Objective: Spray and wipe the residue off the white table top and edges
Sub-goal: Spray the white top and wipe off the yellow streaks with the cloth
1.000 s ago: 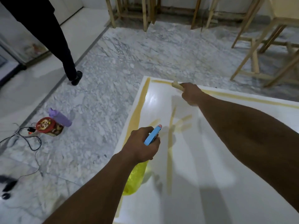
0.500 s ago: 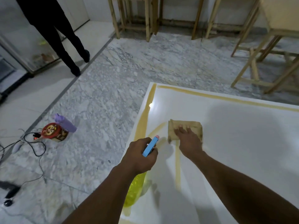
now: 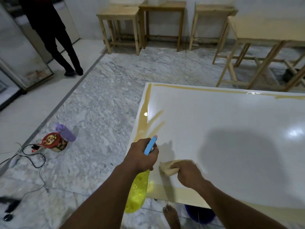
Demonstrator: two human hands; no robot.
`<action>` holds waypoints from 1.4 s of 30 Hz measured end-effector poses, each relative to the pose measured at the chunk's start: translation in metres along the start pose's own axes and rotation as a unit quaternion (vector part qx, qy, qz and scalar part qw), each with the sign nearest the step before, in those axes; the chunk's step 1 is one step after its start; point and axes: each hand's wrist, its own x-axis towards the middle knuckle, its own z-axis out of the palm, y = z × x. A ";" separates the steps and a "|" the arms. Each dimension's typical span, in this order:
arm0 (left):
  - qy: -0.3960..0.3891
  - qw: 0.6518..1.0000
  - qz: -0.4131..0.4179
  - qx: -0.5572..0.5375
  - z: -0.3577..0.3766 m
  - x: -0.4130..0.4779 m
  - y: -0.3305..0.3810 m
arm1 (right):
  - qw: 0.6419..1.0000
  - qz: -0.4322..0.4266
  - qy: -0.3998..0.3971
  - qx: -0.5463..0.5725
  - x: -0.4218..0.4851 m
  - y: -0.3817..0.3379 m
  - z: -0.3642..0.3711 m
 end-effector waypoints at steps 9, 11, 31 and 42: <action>0.011 1.000 -0.017 0.002 -0.016 0.024 0.004 | 0.728 0.216 -0.208 0.617 0.062 0.019 -0.085; 0.017 1.000 -0.026 0.007 -0.022 0.044 0.005 | 0.740 0.201 -0.239 0.596 0.094 0.007 -0.096; 0.089 0.989 -0.120 -0.011 -0.043 0.140 -0.033 | 0.972 -0.039 0.026 -0.232 0.360 -0.028 -0.073; 0.079 0.995 -0.066 0.005 -0.053 0.100 -0.021 | 0.977 -0.061 -0.057 -0.196 0.178 -0.044 0.013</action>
